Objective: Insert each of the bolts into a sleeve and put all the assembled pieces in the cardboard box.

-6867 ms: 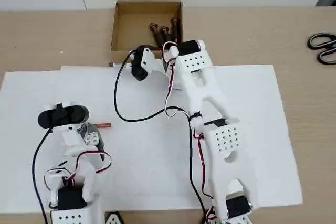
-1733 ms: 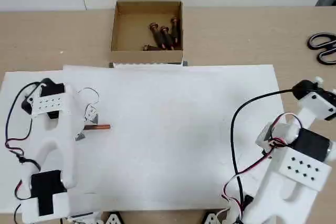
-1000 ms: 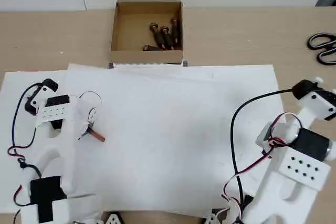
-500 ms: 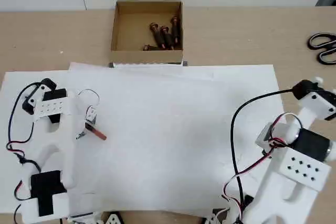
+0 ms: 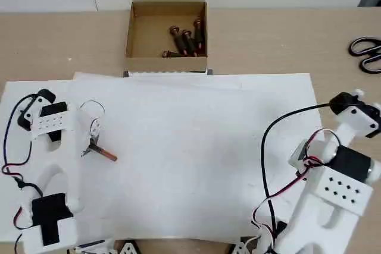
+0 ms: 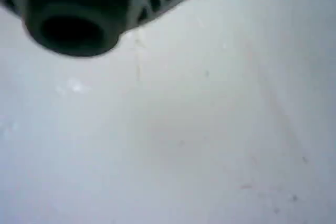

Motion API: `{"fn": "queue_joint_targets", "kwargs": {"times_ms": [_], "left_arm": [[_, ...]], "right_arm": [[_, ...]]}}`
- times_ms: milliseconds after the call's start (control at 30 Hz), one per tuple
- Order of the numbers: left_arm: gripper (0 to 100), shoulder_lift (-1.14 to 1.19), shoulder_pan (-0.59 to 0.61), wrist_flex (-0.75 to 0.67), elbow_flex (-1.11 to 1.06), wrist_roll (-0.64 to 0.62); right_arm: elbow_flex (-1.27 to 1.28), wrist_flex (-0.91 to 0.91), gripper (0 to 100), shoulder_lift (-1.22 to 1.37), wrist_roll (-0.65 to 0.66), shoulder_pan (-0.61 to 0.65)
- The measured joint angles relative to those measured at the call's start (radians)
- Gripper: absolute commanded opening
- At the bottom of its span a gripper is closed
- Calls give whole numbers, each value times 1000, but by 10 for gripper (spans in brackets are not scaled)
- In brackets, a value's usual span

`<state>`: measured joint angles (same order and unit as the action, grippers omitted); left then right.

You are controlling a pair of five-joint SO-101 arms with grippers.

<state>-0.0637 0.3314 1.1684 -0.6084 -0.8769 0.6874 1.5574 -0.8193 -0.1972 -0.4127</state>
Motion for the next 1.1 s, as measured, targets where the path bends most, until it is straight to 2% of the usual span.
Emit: {"fn": "queue_joint_targets", "kwargs": {"times_ms": [67,333,500,767,900,1100], "left_arm": [[4,0,0,0,0,2],[6,2,-3,6,15,2],[6,2,-68,169,172,0],[6,2,-158,519,585,35],[6,-35,-193,549,732,101],[6,-279,-304,557,752,230]], "right_arm": [[0,0,5,0,0,0],[0,0,4,0,0,0],[-124,9,4,2,0,0],[-244,86,4,0,81,0],[-244,86,4,-48,115,0],[-244,86,3,-236,126,0]]}}
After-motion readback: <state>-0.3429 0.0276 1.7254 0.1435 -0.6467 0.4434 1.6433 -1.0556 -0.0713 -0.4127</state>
